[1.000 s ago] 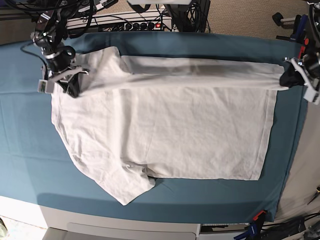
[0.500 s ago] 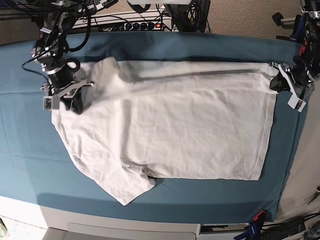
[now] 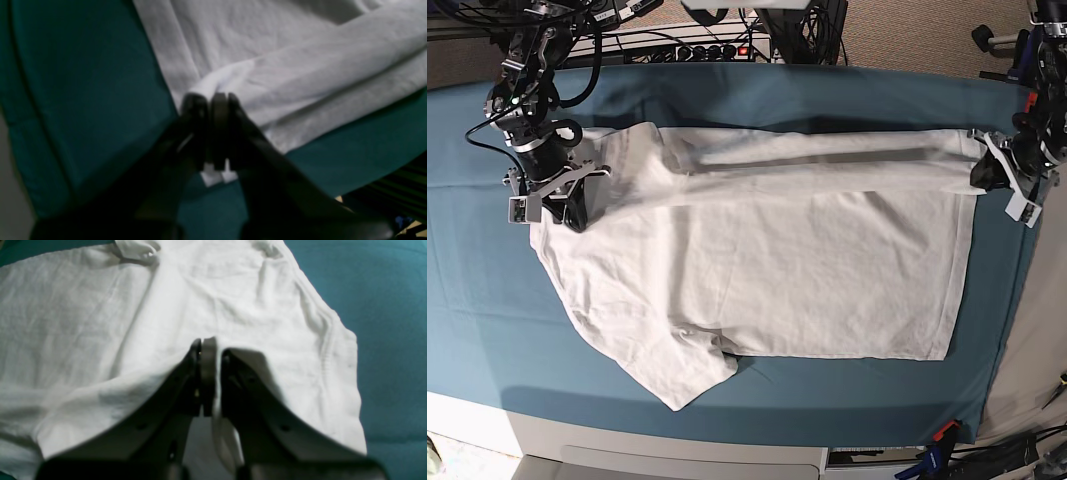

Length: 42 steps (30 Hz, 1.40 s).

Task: Fold the T-shirt properly
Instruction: 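Lay the lifted strip back onto the shirt body with both grippers, then open both grippers and release the folded strip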

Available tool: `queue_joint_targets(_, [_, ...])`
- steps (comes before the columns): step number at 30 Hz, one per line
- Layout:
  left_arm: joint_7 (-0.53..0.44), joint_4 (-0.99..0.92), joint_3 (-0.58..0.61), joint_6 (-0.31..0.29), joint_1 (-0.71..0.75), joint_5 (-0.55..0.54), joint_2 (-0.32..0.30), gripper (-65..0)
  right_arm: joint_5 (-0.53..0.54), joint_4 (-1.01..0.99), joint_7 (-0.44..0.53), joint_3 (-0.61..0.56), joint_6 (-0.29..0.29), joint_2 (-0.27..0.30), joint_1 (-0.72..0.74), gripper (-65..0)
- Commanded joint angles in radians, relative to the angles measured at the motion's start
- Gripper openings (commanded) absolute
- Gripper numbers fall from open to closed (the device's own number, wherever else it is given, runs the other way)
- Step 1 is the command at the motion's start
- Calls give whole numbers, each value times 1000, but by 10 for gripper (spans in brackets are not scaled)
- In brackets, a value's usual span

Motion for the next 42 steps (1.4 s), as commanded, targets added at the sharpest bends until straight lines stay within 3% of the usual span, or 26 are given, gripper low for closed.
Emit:
queue_joint_targets(1, [-21, 14, -11, 4, -10, 0, -22, -650, 13, 17, 26, 3, -2, 11, 9, -650])
queue_joint_targets(11, [-48, 14, -11, 18, -10, 16, -23, -650, 11, 17, 0, 3, -2, 11, 9, -650])
queue_joint_targets(12, [-48, 14, -11, 18, -10, 23, -23, -625, 5, 17, -6, 3, -1, 11, 9, -650])
queue_joint_targets(13, [-56, 14, -11, 18, -10, 28, -22, -536, -3, 17, -7, 3, -1, 11, 9, -638])
queue_joint_targets(15, [-71, 14, -11, 19, -10, 43, -23, -363, -6, 17, -2, 3, -2, 11, 8, -481])
queue_joint_targets(17, [-72, 14, -11, 19, -10, 60, -26, -292, -6, 18, 1, 5, -3, 11, 9, -395])
queue_joint_targets(22, [-44, 18, -24, 51, -10, 82, -61, -291, 15, 18, -31, 82, -40, 11, 9, -392])
queue_joint_targets(25, [-16, 27, -71, 52, -9, 67, -83, -291, 148, 18, -122, 220, -49, -6, 9, -392])
queue_joint_targets(28, [18, 33, -139, 34, -3, 7, -97, -291, 296, 18, -208, 397, -23, -52, 2, -392])
queue_joint_targets(31, [43, 33, -194, 33, 0, -32, -106, -291, 380, 18, -232, 503, -16, -87, -58, -392])
queue_joint_targets(37, [42, 33, -212, 11, 25, -51, -116, -291, 453, 18, -243, 519, -16, -122, -220, -392])
queue_joint_targets(42, [42, 33, -212, 10, 35, -50, -116, -291, 448, 17, -236, 519, -16, -144, -234, -392])
